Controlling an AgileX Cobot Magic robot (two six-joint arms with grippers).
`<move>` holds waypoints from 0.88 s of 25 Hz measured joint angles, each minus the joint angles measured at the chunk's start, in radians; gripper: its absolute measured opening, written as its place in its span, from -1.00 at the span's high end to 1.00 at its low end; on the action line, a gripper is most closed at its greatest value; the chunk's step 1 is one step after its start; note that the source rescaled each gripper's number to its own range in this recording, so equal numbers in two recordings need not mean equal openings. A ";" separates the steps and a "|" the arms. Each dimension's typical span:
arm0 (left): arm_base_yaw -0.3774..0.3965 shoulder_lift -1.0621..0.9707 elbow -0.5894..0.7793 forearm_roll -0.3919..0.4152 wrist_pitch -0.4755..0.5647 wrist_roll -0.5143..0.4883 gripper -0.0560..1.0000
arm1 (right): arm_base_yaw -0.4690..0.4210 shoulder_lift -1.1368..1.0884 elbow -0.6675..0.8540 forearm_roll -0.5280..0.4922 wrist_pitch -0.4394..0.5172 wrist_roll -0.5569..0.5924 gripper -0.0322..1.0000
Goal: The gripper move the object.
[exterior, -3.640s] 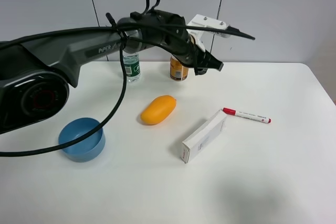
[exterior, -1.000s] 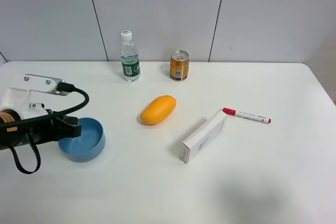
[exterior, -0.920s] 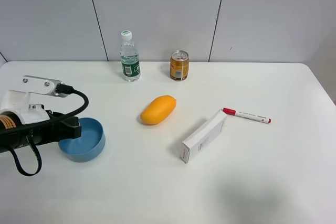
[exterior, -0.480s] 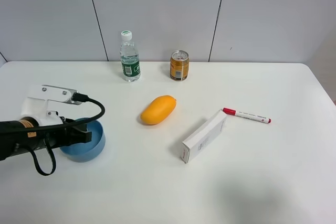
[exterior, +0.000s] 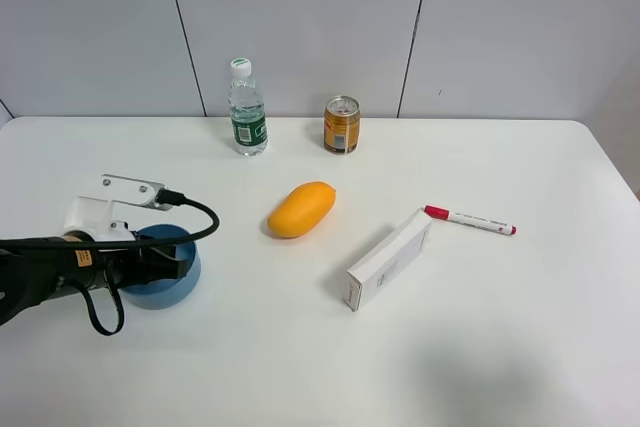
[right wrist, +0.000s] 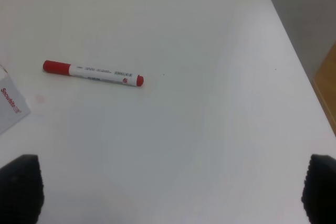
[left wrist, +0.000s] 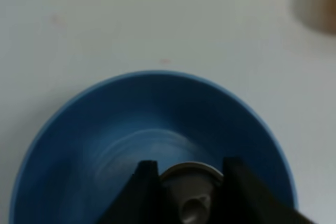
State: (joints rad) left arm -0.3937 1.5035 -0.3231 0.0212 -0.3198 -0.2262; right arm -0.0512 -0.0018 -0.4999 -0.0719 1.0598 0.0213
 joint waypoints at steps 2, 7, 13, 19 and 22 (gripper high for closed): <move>0.000 0.001 -0.001 0.000 -0.003 0.001 0.19 | 0.000 0.000 0.000 0.000 0.000 0.000 -1.00; 0.000 0.001 -0.002 0.000 -0.005 0.002 -0.58 | 0.000 0.000 0.000 0.000 0.000 0.000 -1.00; 0.000 -0.015 -0.002 0.000 -0.001 -0.004 -0.63 | 0.000 0.000 0.000 0.000 0.000 0.000 -1.00; 0.000 -0.152 -0.082 0.000 0.201 -0.031 -0.63 | 0.000 0.000 0.000 0.000 0.000 0.000 -1.00; 0.000 -0.207 -0.196 0.000 0.415 -0.020 -0.63 | 0.000 0.000 0.000 0.000 0.000 0.000 -1.00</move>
State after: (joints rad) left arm -0.3937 1.2961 -0.5190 0.0212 0.0953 -0.2460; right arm -0.0512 -0.0018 -0.4999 -0.0719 1.0598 0.0213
